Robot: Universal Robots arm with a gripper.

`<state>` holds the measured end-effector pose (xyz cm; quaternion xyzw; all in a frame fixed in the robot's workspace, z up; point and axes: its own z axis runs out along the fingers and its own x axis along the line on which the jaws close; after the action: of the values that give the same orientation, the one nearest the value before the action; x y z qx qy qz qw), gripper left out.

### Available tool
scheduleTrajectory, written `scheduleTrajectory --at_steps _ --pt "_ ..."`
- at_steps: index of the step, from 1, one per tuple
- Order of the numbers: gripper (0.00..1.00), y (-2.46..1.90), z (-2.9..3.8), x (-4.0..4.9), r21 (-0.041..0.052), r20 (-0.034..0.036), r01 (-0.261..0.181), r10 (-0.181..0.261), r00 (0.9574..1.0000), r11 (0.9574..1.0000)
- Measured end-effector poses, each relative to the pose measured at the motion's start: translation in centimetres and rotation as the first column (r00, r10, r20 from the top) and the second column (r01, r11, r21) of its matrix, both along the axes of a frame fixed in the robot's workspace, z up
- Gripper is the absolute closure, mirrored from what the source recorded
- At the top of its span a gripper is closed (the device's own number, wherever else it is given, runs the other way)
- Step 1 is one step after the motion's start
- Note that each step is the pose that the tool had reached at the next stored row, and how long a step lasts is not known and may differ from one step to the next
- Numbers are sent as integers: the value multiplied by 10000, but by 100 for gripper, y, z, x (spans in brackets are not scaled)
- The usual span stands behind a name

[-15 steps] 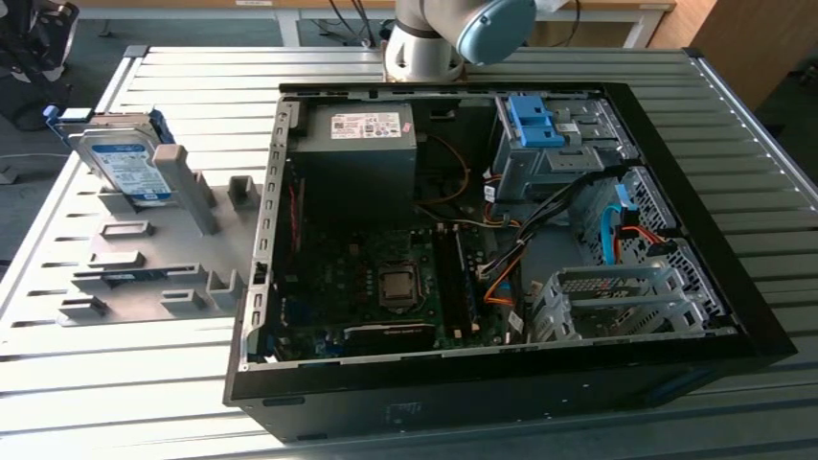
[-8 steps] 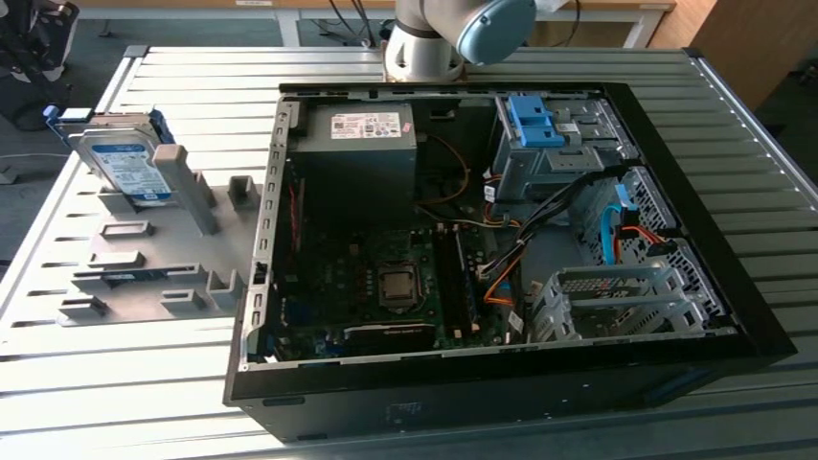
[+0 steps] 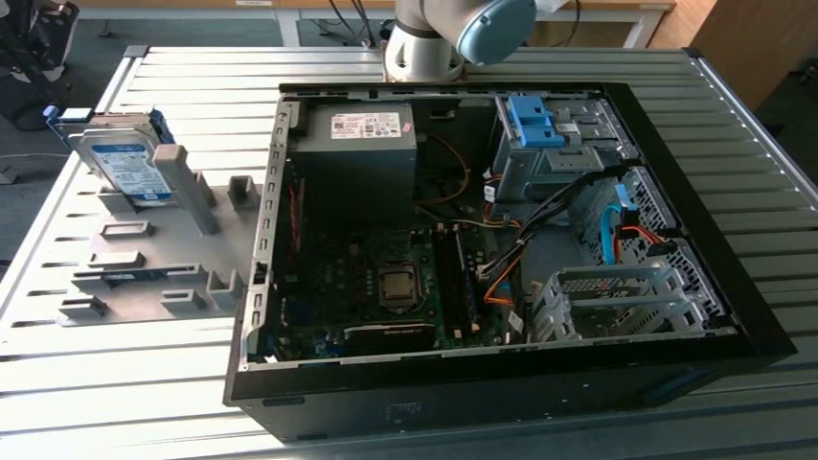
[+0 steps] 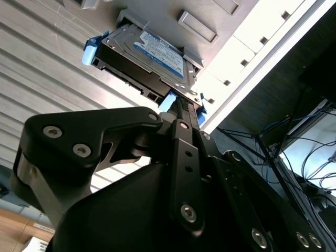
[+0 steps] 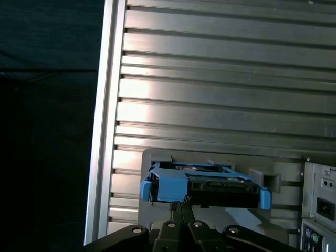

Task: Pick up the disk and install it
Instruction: 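Pick up the disk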

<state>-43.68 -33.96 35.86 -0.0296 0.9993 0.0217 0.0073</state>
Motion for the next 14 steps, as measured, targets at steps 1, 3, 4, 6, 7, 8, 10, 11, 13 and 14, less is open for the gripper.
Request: scheduleTrajectory --at_steps 1,3,4,6,7,8,10,11,13,14 --pt "89 0 0 0 0 0 -10 10 10000 10000" --pt "89 0 0 0 0 0 -40 40 10000 10000" --pt "89 0 0 0 0 0 -58 58 10000 10000" --pt "89 0 0 0 0 0 -92 92 10000 10000" --pt "89 0 0 0 0 0 -106 106 9999 9999" --pt "89 0 0 0 0 0 -121 121 9999 9999" --pt "89 0 0 0 0 0 -150 150 9999 9999" --pt "89 0 0 0 0 0 -164 164 9999 9999" --pt "89 0 0 0 0 0 -188 188 9998 9998" --pt "89 0 0 0 0 0 -199 199 9998 9998"
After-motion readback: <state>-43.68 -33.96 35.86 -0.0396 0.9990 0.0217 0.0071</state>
